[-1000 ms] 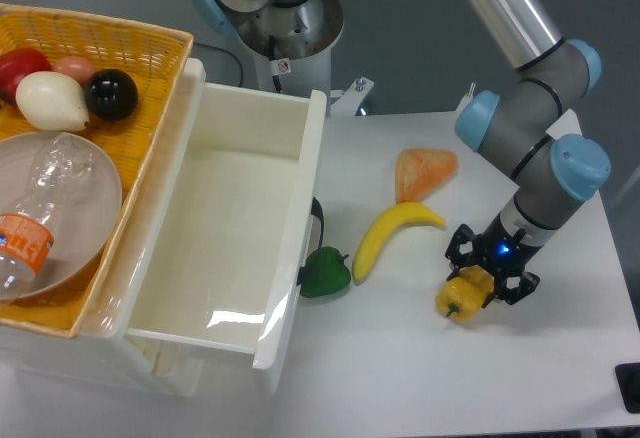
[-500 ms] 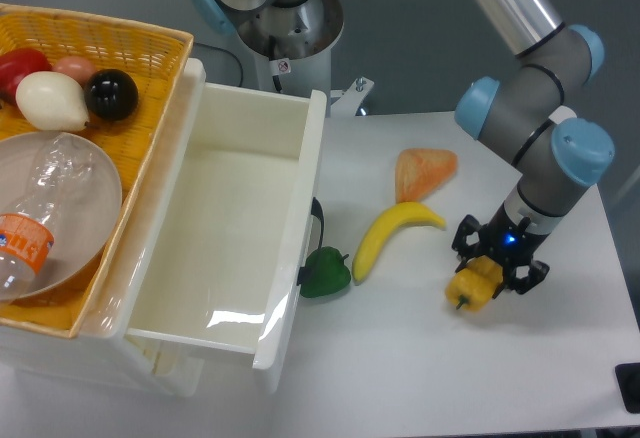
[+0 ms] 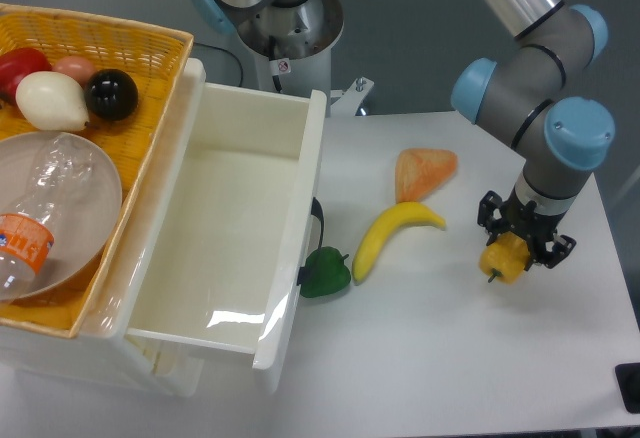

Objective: Pick up the yellow pepper
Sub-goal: 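Lift the grasped yellow pepper up off the table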

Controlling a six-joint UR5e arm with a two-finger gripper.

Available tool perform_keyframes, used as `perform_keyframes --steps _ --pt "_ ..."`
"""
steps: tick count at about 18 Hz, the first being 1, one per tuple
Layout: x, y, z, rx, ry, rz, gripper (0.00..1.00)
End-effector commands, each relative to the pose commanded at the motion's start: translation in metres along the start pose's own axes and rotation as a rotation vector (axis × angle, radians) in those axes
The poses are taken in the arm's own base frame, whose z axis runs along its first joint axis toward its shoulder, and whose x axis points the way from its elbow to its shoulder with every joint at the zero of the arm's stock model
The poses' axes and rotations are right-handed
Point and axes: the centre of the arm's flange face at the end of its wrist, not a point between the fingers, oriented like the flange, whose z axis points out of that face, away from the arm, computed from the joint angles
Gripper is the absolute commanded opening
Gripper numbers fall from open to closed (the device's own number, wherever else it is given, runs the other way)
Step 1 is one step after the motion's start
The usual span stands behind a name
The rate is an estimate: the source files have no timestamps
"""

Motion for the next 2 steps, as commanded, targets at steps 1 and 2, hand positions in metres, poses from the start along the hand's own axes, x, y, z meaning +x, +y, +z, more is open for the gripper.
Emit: perform_keyframes --steps 1,2 --pt "-0.0006 0.0 0.0014 0.0 0.002 0.009 0.01" --pt "-0.0028 -0.002 -0.0004 -0.004 -0.005 0.017 0.01"
